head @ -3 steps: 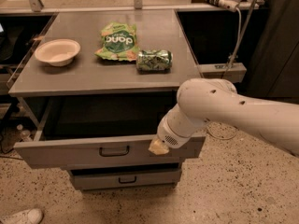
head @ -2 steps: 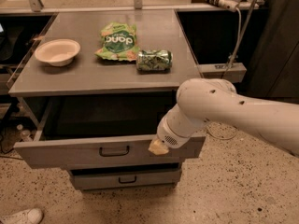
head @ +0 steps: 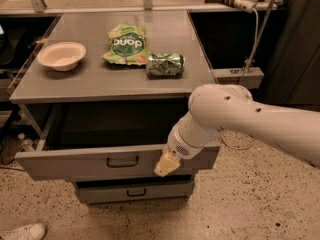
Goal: Close top drawer
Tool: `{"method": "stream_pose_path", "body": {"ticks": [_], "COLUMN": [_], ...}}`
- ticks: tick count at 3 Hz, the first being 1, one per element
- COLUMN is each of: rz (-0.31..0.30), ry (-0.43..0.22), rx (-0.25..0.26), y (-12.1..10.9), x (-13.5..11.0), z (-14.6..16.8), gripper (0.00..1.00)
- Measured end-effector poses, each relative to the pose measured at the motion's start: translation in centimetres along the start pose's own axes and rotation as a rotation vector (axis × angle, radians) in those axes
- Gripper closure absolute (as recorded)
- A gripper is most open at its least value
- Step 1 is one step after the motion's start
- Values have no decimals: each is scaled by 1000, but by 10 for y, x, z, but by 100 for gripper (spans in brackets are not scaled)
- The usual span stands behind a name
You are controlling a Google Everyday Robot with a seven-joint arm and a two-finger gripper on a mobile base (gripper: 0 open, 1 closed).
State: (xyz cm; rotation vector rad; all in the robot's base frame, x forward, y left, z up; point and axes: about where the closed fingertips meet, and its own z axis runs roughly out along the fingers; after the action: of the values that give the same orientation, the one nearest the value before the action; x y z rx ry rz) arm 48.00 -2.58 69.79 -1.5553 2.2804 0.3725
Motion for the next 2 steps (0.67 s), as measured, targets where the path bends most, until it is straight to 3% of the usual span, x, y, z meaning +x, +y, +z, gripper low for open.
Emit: {"method": "stream_pose_path", "body": {"ticks": [1,2], "rz": [0,0], "ry": [0,0], "rx": [0,0], "y": [0,0], "x": [0,0], "z": [0,0], "gripper": [0,0]}}
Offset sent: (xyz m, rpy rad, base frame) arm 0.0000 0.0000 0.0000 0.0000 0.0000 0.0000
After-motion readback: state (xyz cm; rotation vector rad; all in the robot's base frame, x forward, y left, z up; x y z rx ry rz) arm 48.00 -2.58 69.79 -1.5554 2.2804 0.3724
